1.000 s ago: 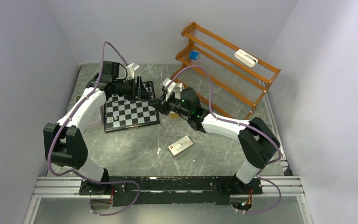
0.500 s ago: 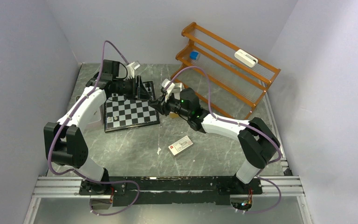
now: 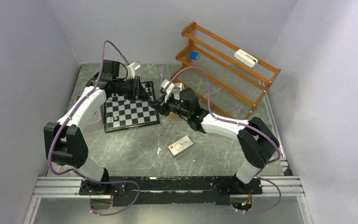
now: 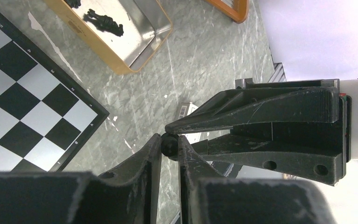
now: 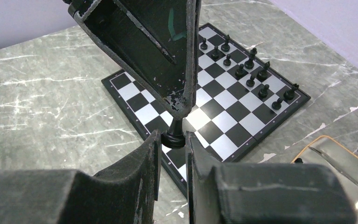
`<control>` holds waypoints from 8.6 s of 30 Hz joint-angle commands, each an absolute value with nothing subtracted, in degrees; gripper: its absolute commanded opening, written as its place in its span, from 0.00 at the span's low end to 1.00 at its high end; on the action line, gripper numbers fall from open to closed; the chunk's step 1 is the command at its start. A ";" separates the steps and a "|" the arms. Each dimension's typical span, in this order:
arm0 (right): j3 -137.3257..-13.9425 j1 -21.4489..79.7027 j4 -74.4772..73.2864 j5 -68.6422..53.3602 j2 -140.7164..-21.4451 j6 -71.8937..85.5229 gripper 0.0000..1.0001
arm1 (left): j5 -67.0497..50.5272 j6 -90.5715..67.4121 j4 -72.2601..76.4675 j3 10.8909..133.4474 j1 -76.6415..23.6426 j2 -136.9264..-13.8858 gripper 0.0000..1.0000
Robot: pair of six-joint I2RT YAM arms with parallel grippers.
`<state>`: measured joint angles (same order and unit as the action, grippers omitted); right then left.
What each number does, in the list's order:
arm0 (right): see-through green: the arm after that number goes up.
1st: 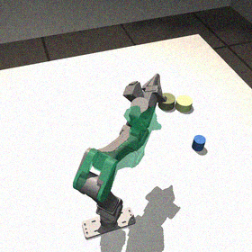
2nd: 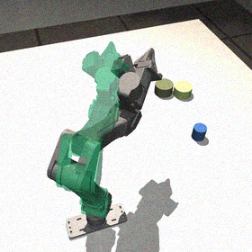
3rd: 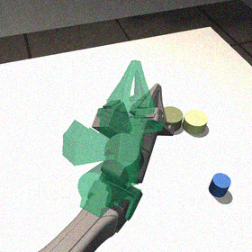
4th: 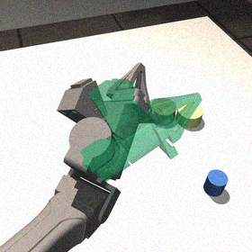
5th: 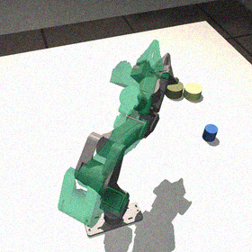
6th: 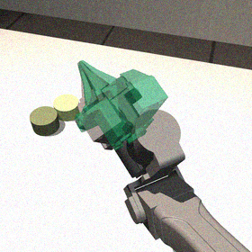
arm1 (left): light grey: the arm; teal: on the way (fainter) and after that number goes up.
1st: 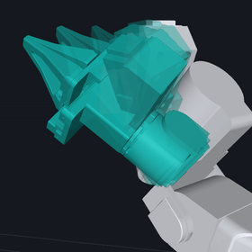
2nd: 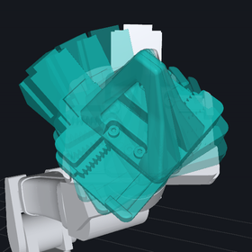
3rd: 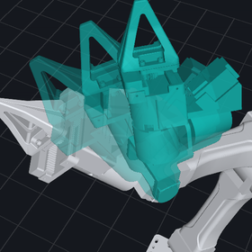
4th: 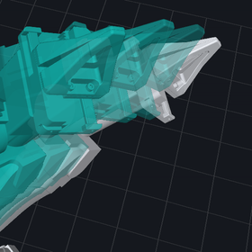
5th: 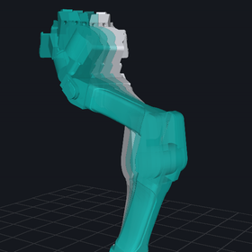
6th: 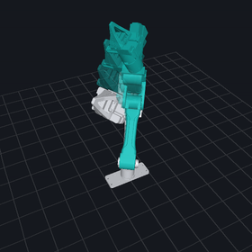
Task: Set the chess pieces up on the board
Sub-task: Pick up the chess piece from the storage box, then place the chess piece on the chessboard, then pick up the chess piece from the storage box.
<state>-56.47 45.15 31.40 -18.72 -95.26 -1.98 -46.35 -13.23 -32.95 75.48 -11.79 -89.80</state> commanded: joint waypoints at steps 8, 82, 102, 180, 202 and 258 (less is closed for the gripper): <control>-57.79 45.53 31.64 -18.03 -96.09 -1.93 0.34 | -44.29 -12.64 -34.65 77.88 -12.29 -89.11 0.11; -46.23 44.21 21.97 -0.41 -75.53 14.08 1.00 | 4.04 -13.25 -6.79 87.77 -4.66 -119.00 0.12; -45.99 43.68 21.80 -0.46 -74.80 14.10 1.00 | 5.68 -10.99 -7.30 86.87 -5.54 -120.85 0.21; -73.45 35.49 0.49 3.04 -110.43 -0.34 0.50 | -24.32 -15.37 -20.43 54.97 -2.61 -73.41 0.93; -81.12 35.34 -7.29 4.18 -117.65 -4.97 0.40 | -21.00 -15.64 -21.53 55.65 -2.55 -73.29 0.87; -67.02 33.94 7.93 -2.00 -105.90 -4.50 0.17 | -32.22 -21.22 -23.46 65.60 -4.70 -81.15 0.76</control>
